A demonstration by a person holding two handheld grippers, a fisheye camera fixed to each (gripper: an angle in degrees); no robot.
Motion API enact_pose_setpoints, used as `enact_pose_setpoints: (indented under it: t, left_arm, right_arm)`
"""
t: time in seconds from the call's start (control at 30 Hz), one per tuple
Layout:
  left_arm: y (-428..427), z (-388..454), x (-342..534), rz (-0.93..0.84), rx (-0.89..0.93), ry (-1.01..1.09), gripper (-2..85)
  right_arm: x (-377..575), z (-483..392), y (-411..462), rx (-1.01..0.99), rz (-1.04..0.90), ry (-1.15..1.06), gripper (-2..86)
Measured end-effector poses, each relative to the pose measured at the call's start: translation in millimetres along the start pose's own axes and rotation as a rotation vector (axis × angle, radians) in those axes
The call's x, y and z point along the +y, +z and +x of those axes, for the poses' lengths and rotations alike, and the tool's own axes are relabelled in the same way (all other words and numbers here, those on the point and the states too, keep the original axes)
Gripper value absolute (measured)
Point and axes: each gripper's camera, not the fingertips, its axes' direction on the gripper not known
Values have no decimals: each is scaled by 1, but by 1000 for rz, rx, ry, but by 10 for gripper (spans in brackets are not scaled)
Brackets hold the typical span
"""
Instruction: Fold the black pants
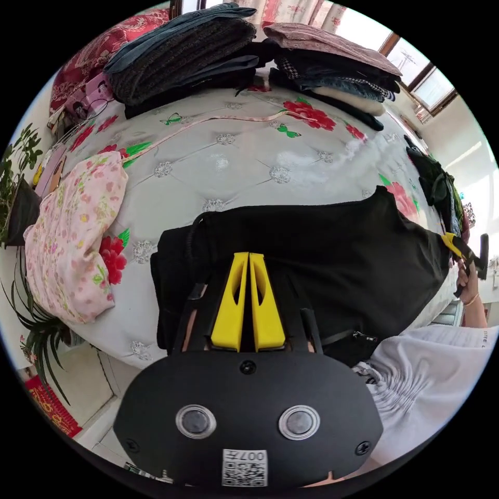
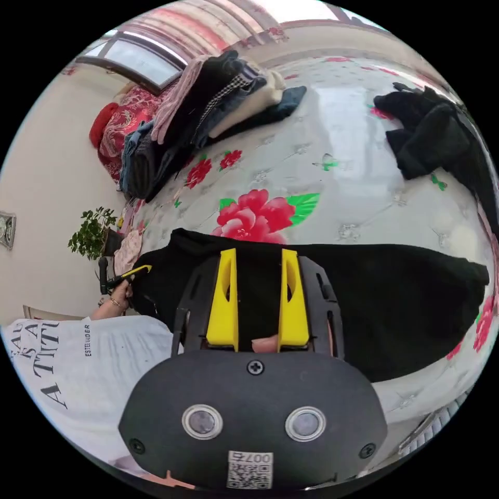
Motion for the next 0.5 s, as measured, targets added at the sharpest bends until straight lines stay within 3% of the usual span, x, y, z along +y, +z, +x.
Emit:
enact_pose_setpoints:
  t: [0.13,0.23,0.33,0.5]
  left_arm:
    - [-50,-13,38,112,74,-143,-9]
    - [-85,-29,81,182,162,-246,-8]
    - [-112,-46,125,210,129,-371,-2]
    - [-133,-82,180,240,170,-602,40]
  right_arm:
    - [89,178,-150,57,288,451,125]
    - [145,254,-209,61,428,634,131]
    - [170,295,-218,-33,498,699,132]
    - [182,277,-217,-97,709,757,113]
